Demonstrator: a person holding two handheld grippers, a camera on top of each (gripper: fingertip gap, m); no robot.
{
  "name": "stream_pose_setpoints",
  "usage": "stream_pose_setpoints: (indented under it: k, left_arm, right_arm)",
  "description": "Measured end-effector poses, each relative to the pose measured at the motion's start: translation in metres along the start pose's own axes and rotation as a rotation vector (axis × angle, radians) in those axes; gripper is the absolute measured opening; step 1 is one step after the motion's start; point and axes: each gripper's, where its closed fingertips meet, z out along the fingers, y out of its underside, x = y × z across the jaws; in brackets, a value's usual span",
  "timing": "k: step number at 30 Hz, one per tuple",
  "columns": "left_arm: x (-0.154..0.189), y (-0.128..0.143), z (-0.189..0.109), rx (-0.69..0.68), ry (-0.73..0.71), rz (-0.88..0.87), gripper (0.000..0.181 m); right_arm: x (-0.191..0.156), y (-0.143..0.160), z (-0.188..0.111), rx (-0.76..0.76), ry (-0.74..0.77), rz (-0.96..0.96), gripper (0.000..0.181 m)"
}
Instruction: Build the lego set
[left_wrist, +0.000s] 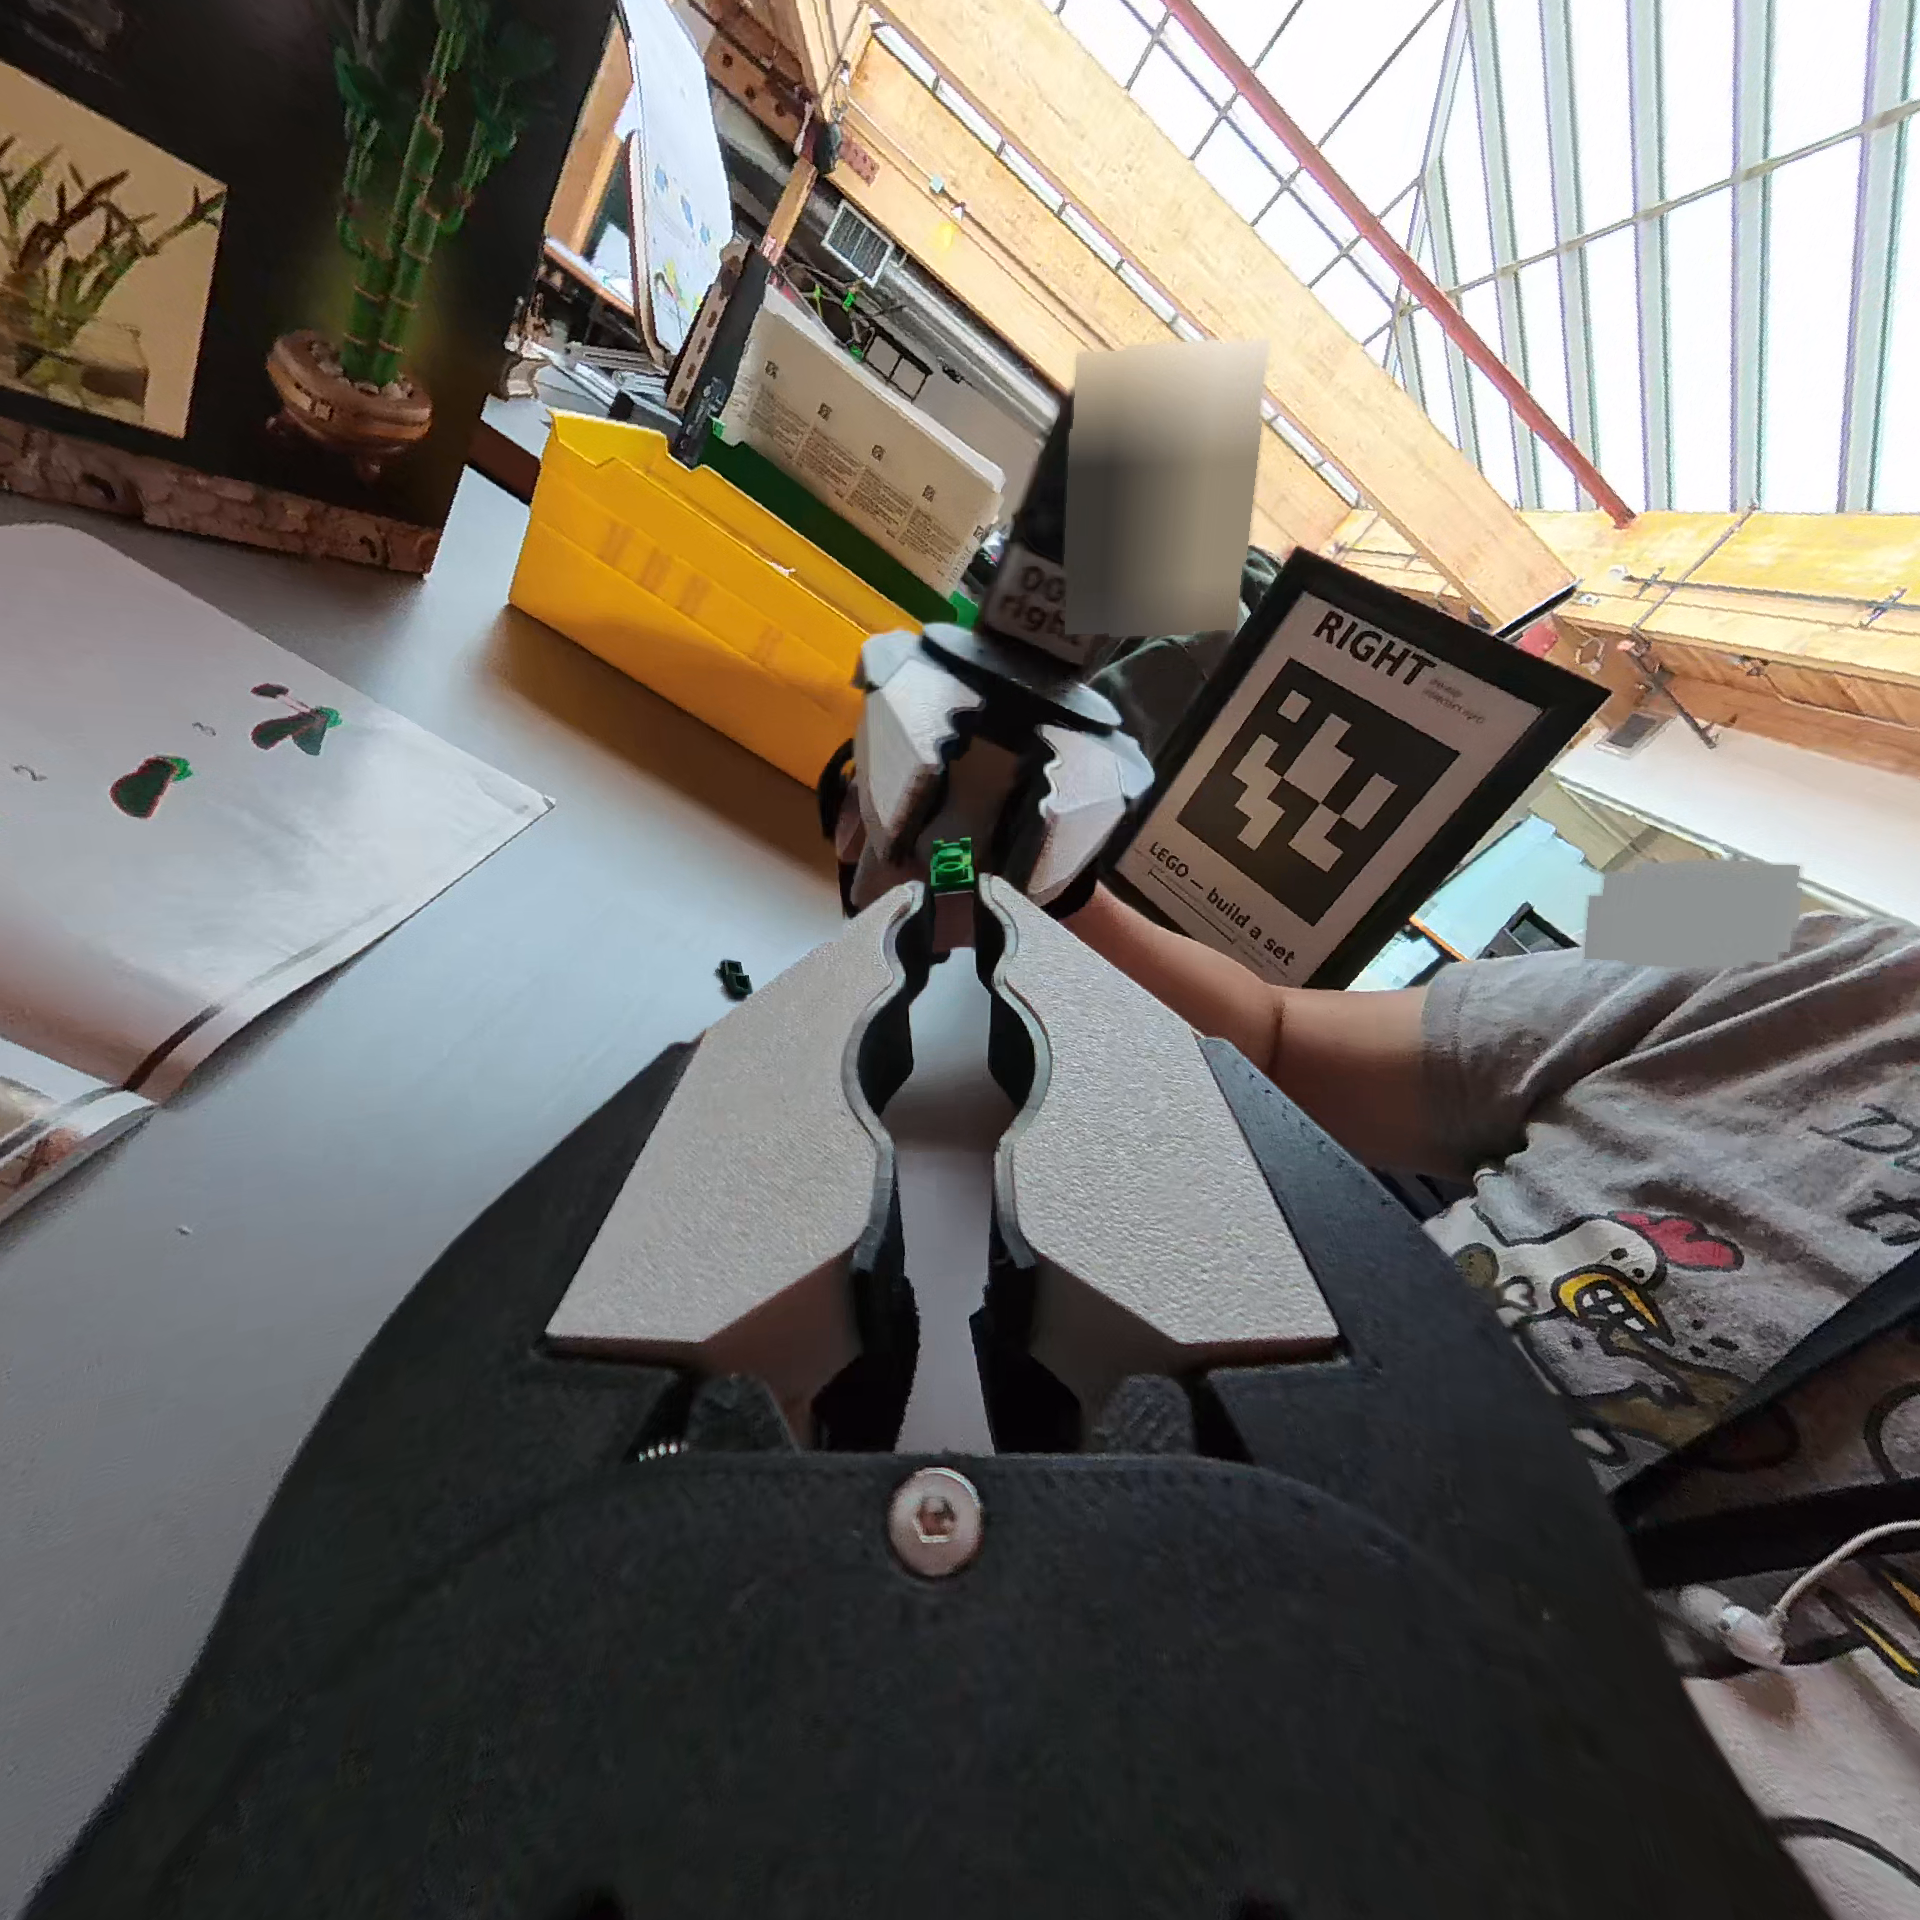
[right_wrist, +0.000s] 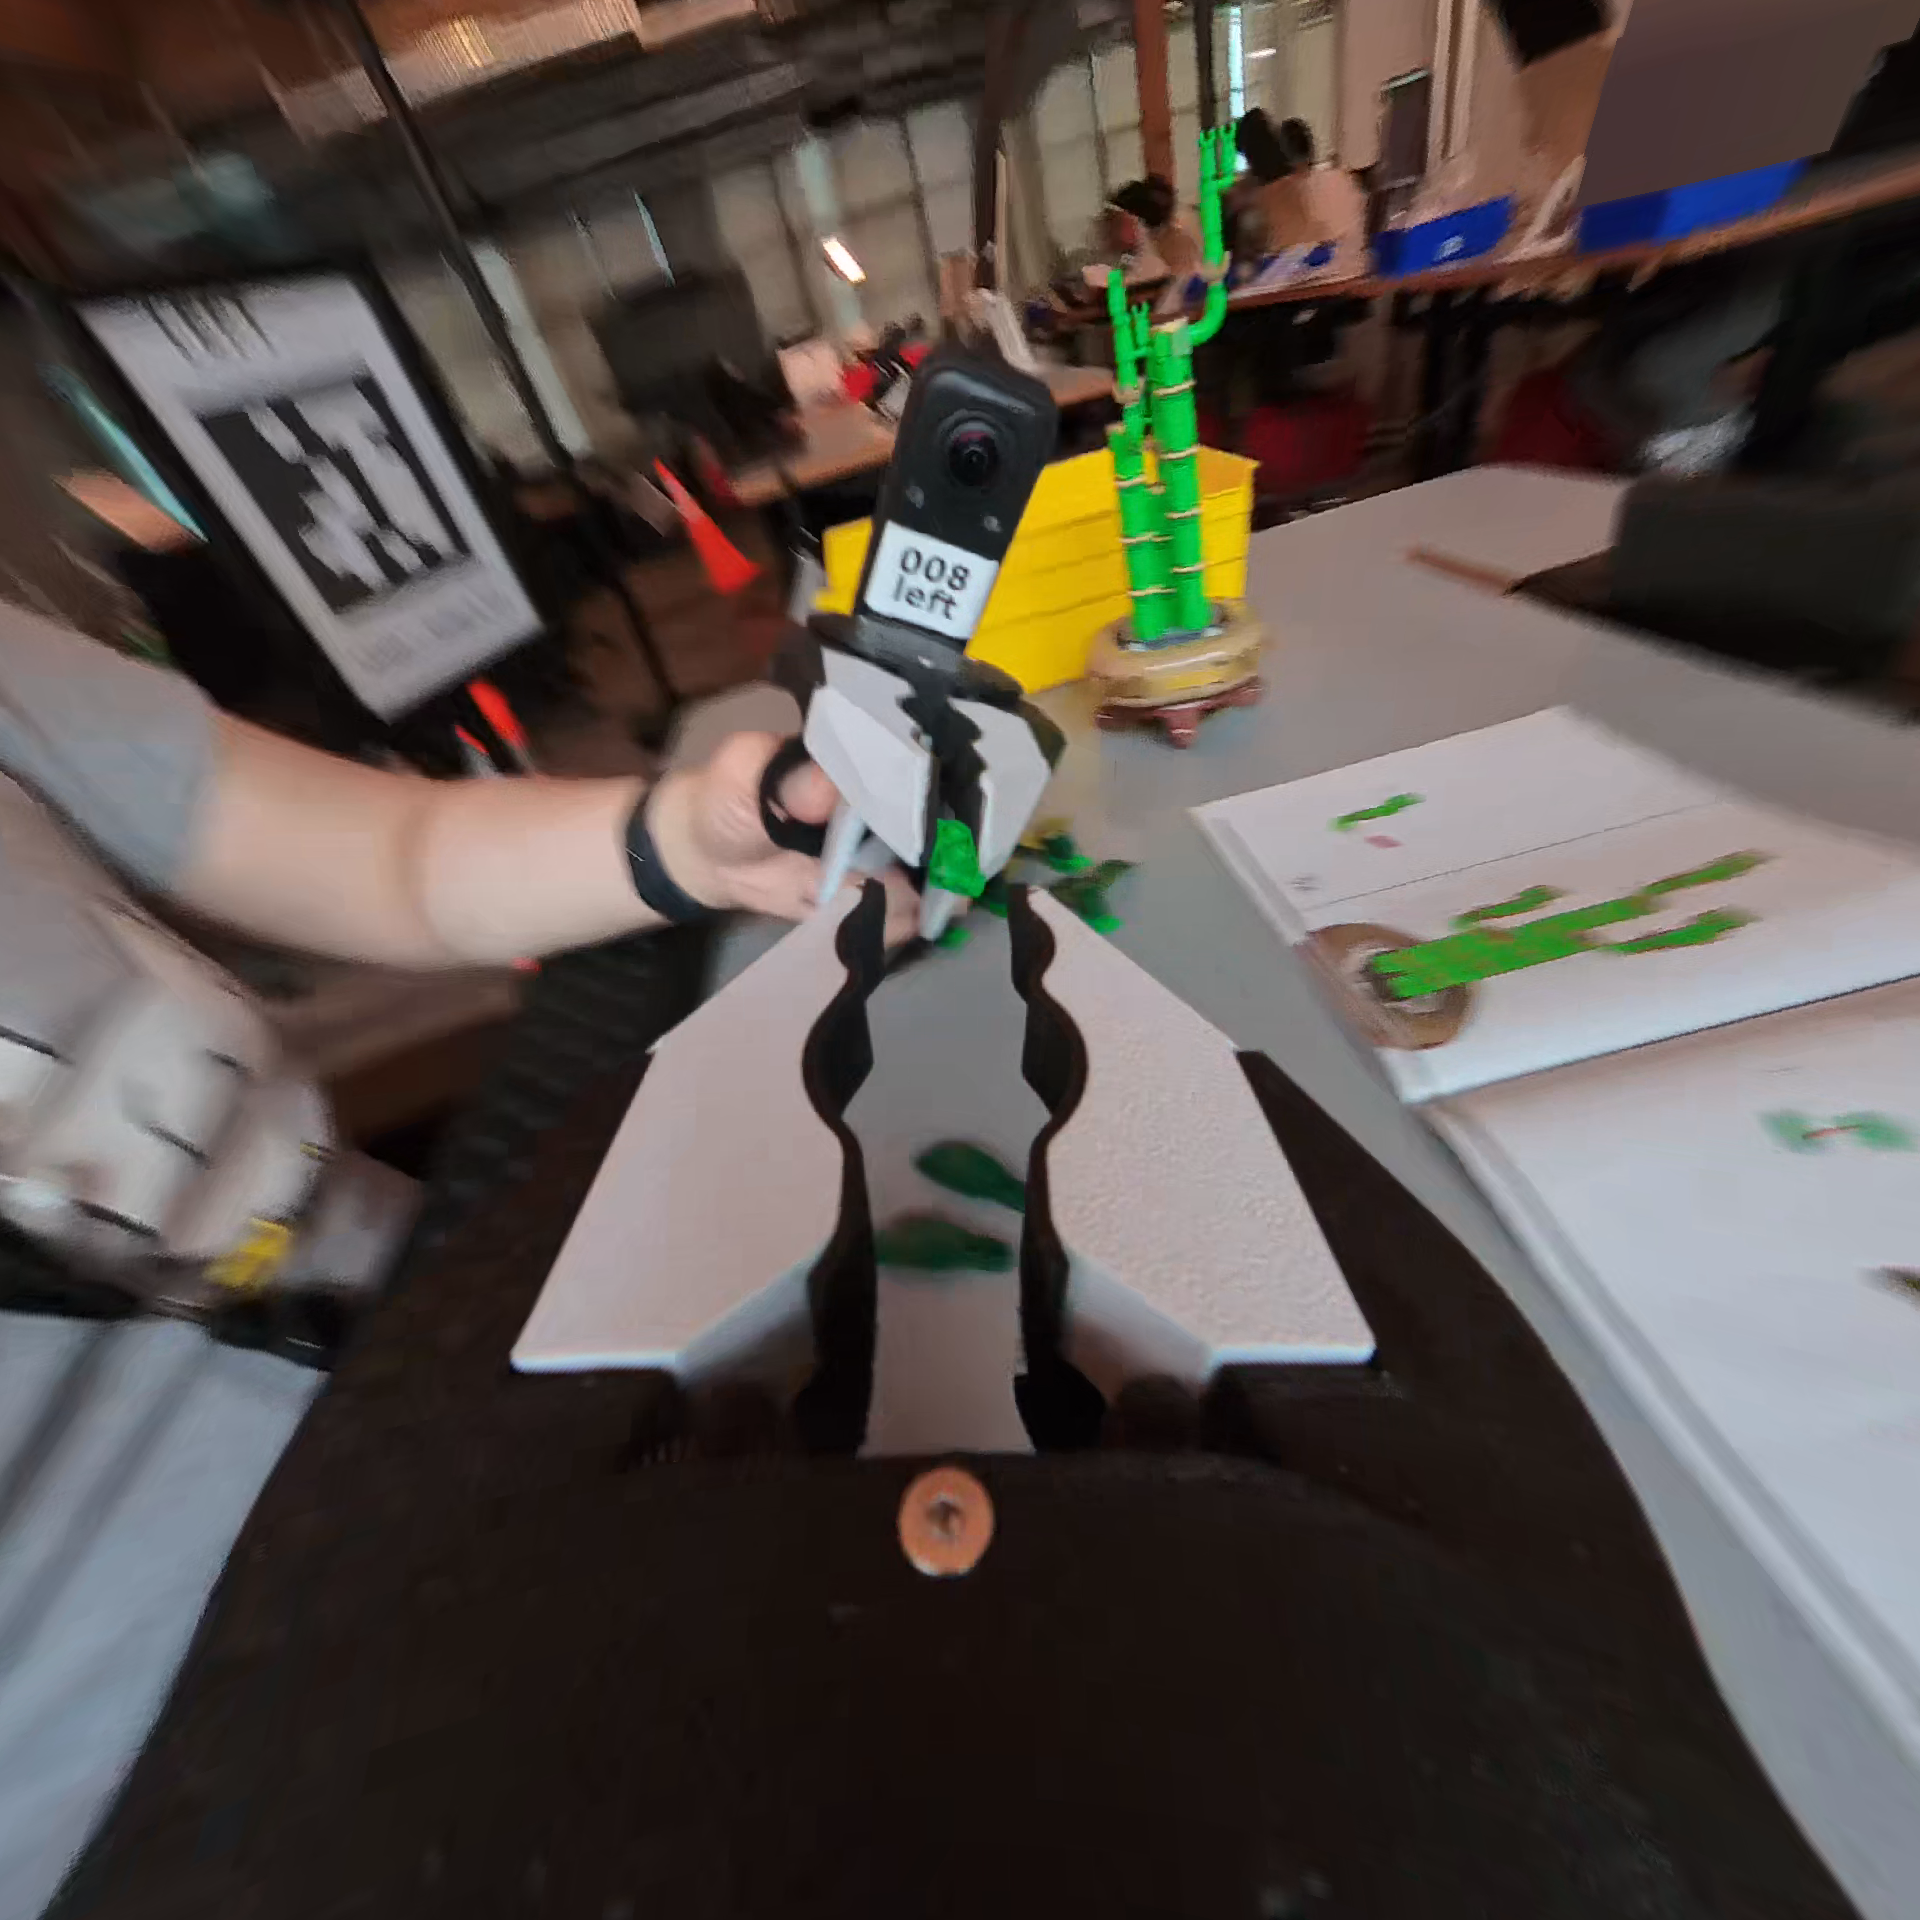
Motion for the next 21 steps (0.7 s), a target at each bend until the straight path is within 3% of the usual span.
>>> stream_pose_setpoints:
  k: [4, 9, 12, 21]
  left_arm:
    - [0.005, -0.001, 0.002, -0.003, -0.013, 0.095, 0.005]
    - [0.002, -0.001, 0.002, -0.002, -0.047, 0.137, 0.005]
    - [0.002, -0.002, 0.002, 0.008, -0.045, 0.134, 0.005]
    - [0.003, -0.012, -0.002, 0.069, -0.053, 0.153, 0.004]
  right_arm:
    - [0.0, -0.008, -0.002, 0.11, -0.164, 0.305, 0.012]
    - [-0.003, 0.003, 0.004, 0.034, -0.147, 0.249, 0.014]
    - [-0.003, 0.0, 0.007, 0.066, -0.138, 0.267, 0.006]
    - [-0.001, -0.011, 0.011, 0.223, -0.21, 0.436, 0.005]
